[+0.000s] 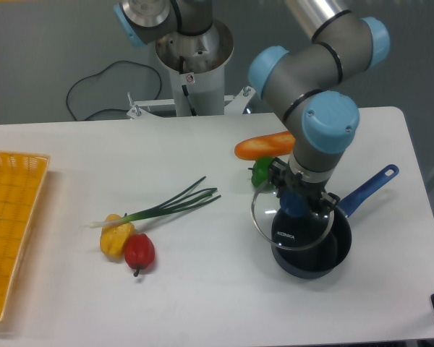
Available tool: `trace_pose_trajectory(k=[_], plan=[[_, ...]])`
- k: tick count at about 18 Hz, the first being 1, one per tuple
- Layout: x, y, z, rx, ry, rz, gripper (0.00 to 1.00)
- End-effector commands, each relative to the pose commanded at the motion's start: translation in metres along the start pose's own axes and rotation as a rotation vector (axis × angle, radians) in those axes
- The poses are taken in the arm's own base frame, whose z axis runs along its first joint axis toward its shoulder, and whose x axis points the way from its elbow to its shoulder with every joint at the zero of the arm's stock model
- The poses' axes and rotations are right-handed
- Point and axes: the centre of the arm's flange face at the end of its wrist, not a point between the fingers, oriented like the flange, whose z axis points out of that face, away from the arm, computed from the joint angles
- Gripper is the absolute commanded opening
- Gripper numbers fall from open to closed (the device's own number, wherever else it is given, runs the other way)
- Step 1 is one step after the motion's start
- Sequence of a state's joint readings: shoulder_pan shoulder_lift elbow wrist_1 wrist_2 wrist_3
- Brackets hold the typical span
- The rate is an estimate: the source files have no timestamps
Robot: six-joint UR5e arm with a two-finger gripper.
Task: Open the lid
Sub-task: 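Lift the glass lid off the saucepan and move it toward the peppers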
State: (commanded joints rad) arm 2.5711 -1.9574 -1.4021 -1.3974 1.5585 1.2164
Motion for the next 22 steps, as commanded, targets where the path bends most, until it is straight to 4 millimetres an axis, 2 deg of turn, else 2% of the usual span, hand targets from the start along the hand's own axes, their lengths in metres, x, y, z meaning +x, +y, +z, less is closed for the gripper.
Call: trace_pose_trajectory(k=[4,12,22], plan=[[0.017,-0.02,-0.005,0.001,-0.002,0.038,0.52],[0.033,-0.041,-0.003,-0.006,-0.003,0.072,0.52],[0.034,-0.048,0.007,-0.007,0.005,0.08,0.52]])
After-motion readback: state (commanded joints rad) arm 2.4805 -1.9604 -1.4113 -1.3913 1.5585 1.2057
